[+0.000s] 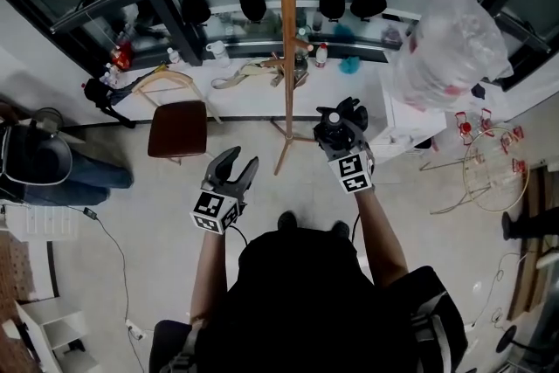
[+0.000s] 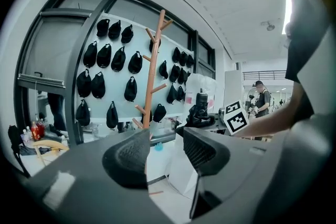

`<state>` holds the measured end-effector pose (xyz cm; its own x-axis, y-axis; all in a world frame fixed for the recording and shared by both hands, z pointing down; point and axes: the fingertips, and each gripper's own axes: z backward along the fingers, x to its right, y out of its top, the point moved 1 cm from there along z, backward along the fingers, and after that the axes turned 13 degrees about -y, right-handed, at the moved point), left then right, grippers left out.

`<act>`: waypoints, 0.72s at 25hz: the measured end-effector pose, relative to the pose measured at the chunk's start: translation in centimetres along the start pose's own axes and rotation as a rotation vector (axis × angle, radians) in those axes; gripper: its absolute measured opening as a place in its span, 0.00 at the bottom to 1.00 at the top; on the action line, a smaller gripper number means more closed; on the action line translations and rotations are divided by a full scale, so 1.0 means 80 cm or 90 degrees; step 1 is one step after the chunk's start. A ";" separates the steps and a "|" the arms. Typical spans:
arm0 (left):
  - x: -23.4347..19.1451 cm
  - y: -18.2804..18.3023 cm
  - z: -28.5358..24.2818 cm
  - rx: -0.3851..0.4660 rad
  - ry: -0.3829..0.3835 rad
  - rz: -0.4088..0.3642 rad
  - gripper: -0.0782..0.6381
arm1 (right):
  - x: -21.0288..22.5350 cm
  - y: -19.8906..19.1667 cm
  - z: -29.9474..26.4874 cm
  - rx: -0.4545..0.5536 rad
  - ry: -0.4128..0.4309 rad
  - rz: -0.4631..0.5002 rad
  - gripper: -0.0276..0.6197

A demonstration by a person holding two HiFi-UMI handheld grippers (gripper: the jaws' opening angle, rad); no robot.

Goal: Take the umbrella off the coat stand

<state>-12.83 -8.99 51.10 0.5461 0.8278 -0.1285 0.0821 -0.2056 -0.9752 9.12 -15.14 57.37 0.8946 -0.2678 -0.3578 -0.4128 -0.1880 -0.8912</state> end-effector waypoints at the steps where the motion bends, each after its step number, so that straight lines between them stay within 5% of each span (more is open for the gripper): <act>1: 0.000 0.000 -0.001 0.001 0.003 0.000 0.38 | -0.001 -0.001 -0.002 0.000 0.002 0.002 0.42; 18: -0.022 0.005 -0.003 0.005 0.012 0.007 0.38 | -0.003 0.008 -0.018 -0.003 0.010 -0.004 0.42</act>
<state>-13.58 -10.68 50.95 0.5629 0.8154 -0.1353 0.0693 -0.2096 -0.9753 8.40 -16.59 57.29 0.8947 -0.2809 -0.3473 -0.4074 -0.1942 -0.8924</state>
